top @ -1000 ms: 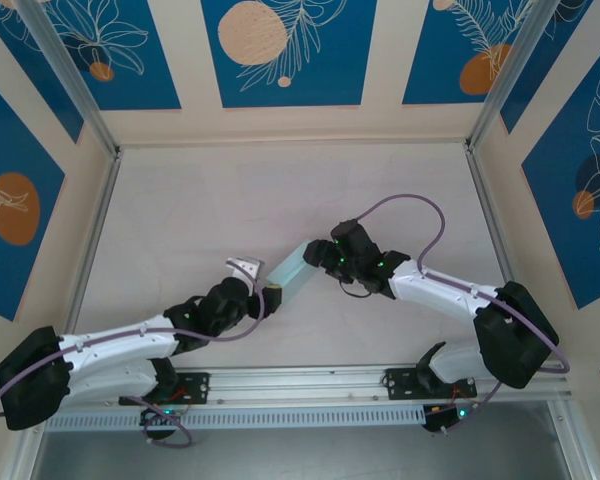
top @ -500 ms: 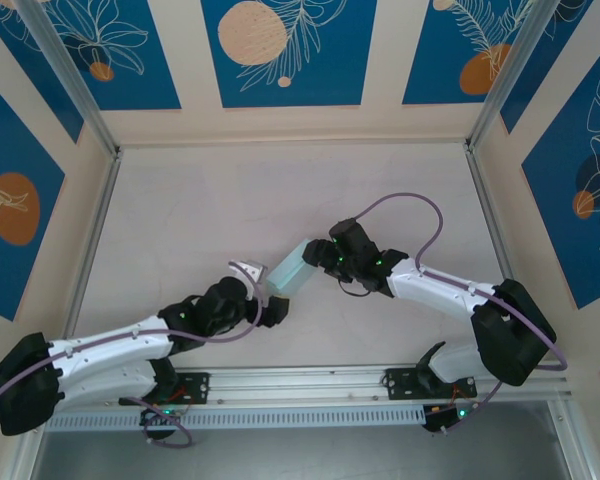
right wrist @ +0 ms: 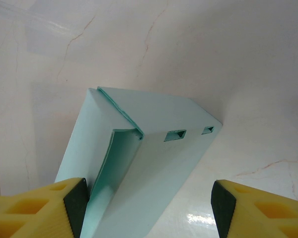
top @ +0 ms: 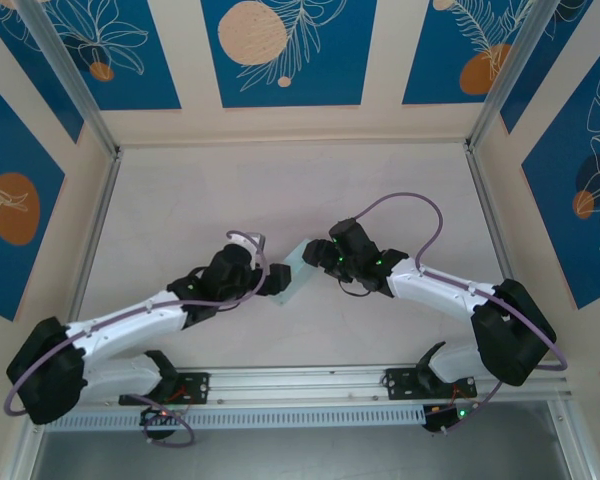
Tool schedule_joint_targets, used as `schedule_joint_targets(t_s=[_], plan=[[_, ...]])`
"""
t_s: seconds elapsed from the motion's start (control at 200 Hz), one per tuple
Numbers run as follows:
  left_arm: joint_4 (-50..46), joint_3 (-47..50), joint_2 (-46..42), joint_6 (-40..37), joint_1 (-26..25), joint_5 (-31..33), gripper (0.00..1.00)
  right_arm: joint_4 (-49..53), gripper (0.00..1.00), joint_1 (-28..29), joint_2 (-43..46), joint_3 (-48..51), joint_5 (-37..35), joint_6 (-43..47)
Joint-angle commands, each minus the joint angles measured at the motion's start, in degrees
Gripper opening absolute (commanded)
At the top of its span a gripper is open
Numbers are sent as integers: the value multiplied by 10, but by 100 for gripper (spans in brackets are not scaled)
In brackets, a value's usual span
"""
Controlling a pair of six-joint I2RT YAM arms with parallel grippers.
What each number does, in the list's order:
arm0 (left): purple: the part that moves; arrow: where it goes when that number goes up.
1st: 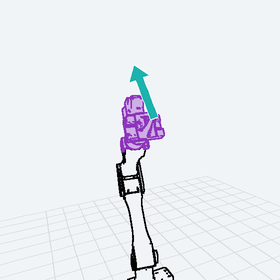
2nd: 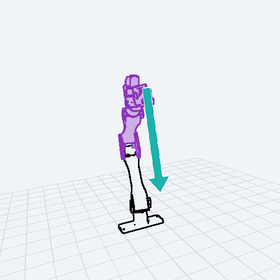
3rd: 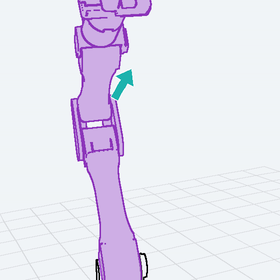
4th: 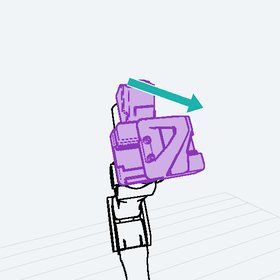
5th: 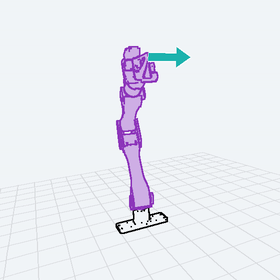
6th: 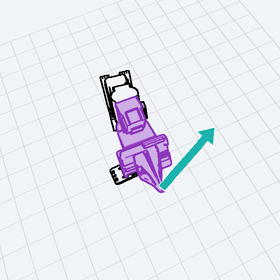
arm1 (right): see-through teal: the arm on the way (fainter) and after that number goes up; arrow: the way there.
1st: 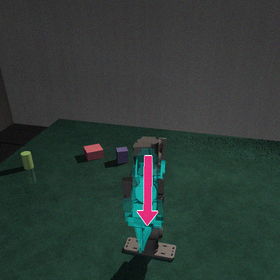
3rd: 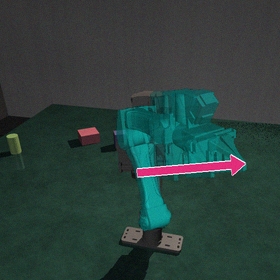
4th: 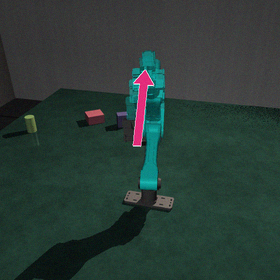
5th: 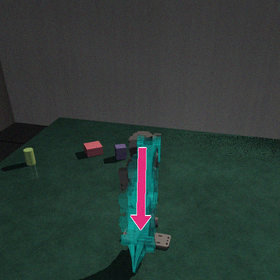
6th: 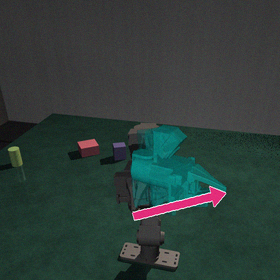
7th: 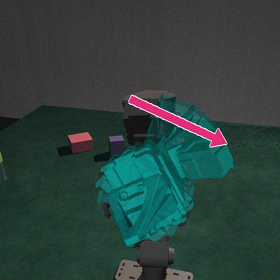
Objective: Fold the paper box
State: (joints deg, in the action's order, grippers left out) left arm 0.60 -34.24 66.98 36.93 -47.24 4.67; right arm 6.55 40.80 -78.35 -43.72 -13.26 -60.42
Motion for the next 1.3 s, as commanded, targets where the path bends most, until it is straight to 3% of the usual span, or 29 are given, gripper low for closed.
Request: schedule_joint_targets(t_s=[0.0,0.205,0.405,0.53,0.785,1.295], plan=[[17,-3,26,19,7,-32,82,67,67,2,-20,15,-8,10],[44,38,48,39,10,-15,71,64,67,3,-24,19,-7,7],[84,74,72,52,10,-17,50,65,67,1,-26,14,-2,17],[79,78,79,48,10,-12,50,75,69,-9,-22,-3,5,41],[56,78,69,37,9,2,50,72,87,-43,-28,-56,78,105],[49,76,66,35,10,1,49,74,90,-93,-132,-145,164,202]])
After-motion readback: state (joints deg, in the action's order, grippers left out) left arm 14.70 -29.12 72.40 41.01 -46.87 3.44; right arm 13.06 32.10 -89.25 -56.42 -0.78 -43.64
